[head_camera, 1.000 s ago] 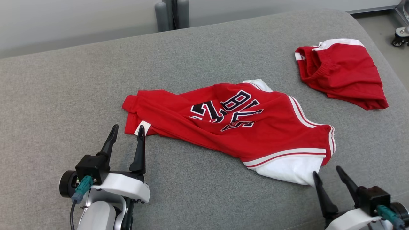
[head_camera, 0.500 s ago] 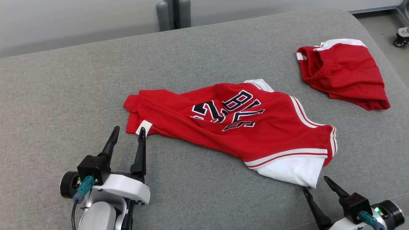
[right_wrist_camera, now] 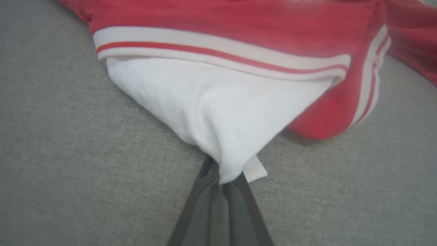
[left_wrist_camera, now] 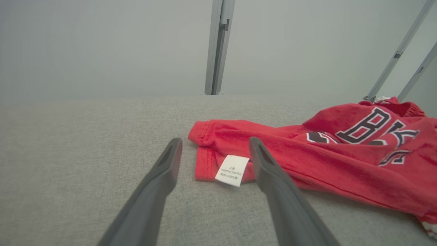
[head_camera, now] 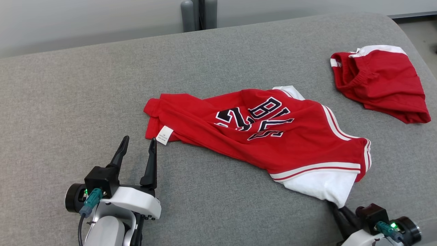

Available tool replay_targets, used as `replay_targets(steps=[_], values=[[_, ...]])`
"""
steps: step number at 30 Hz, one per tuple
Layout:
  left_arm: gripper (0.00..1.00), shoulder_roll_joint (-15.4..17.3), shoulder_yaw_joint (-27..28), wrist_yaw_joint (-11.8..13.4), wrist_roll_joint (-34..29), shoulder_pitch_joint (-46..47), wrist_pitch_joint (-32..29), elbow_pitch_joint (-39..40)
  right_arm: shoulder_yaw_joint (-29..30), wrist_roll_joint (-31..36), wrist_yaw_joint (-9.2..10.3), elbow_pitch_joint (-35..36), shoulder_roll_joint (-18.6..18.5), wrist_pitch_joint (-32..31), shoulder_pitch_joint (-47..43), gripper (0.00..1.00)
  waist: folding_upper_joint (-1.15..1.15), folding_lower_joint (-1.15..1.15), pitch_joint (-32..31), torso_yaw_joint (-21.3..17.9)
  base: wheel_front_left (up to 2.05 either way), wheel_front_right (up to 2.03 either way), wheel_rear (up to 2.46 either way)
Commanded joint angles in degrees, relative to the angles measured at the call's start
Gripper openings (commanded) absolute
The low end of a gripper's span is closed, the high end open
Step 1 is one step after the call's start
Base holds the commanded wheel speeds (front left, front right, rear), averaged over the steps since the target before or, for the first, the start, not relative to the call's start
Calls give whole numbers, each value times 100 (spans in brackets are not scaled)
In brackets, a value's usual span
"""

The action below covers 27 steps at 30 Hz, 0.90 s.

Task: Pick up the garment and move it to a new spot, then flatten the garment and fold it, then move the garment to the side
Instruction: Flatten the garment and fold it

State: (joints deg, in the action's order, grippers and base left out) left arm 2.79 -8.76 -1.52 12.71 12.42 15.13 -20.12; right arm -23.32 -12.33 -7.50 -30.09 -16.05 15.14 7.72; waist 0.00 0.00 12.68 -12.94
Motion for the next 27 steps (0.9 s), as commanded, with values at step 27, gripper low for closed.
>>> replay_targets(steps=[27], values=[[100, 25, -22, 59, 114, -101, 1, -43, -433, -4760, 0, 2367, -1379, -2, 601, 0, 0, 0, -320, -85, 0, 0, 0]])
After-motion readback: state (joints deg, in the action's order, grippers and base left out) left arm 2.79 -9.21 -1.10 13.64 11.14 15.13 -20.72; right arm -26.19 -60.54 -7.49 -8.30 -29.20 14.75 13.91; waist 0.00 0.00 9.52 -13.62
